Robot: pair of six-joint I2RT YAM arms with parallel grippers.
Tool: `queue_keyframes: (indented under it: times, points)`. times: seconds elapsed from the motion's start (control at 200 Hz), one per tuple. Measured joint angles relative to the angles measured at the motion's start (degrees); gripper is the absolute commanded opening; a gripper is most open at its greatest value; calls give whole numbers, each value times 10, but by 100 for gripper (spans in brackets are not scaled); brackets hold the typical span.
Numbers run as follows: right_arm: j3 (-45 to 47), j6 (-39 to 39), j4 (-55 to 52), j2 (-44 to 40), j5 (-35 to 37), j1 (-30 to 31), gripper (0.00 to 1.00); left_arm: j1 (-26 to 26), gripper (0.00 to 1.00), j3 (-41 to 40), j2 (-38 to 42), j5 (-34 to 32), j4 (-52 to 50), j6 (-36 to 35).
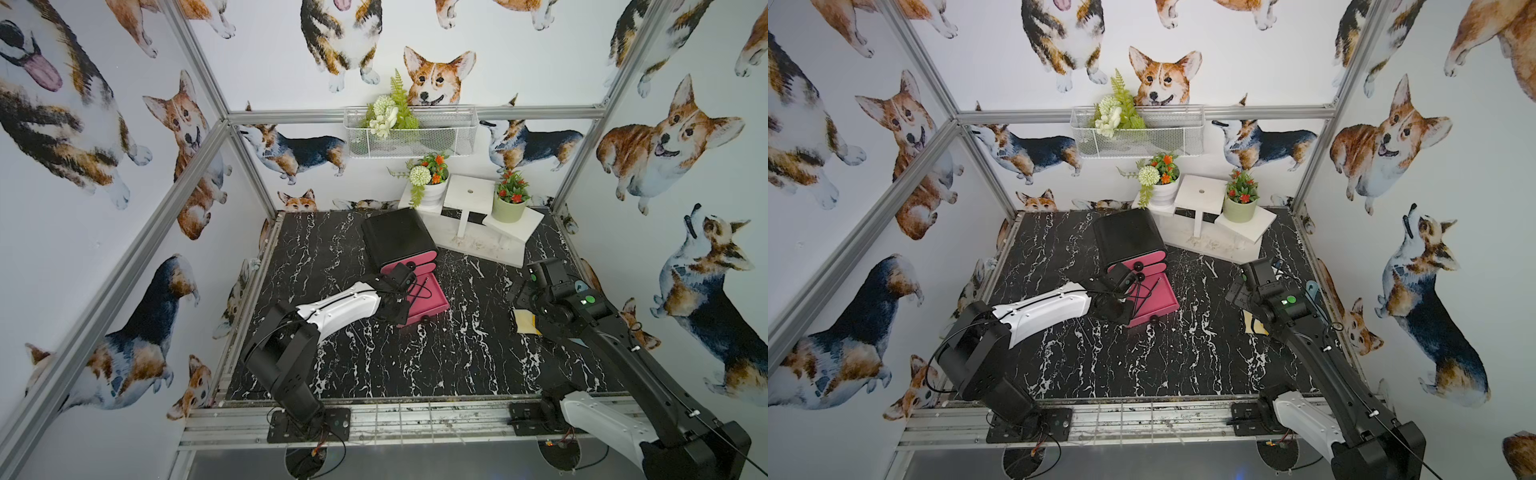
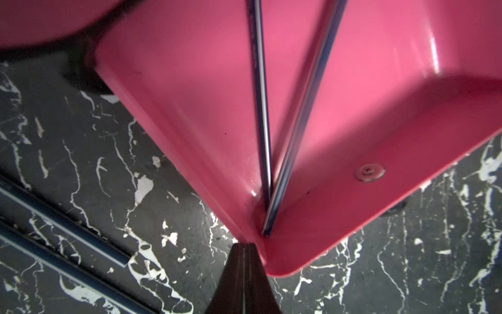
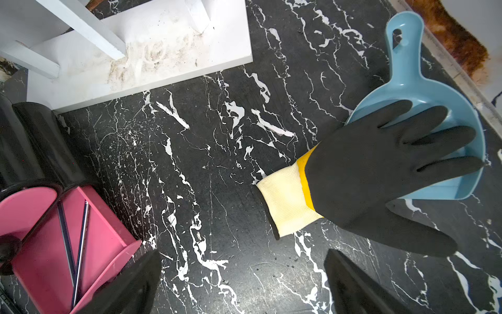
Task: Please place the pencils in the drawer according to their color
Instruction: Place the pencil in the drawer, then pick up the pencil from the center of the board.
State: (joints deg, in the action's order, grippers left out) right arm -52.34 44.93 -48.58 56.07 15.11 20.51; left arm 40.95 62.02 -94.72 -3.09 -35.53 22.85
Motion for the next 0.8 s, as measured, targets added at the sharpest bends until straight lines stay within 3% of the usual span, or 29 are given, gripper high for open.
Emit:
queue_keyframes:
  times: [0.235,0.29,0.465,0.661,0.801]
  points:
    - [2,0,2,-1,0,0,100,0,10,7,1,-8,6,0]
    - [2,0,3,-1,-1,0,100,1,15,5,9,-11,7,0]
    - [3,-1,4,-8,-2,0,100,2,24,-48,107,-49,23,28]
    - [6,-4,4,-13,-2,1,100,-33,36,-137,240,-116,10,129]
    - [3,-12,4,-4,-3,3,100,-108,41,-144,234,-130,-58,215]
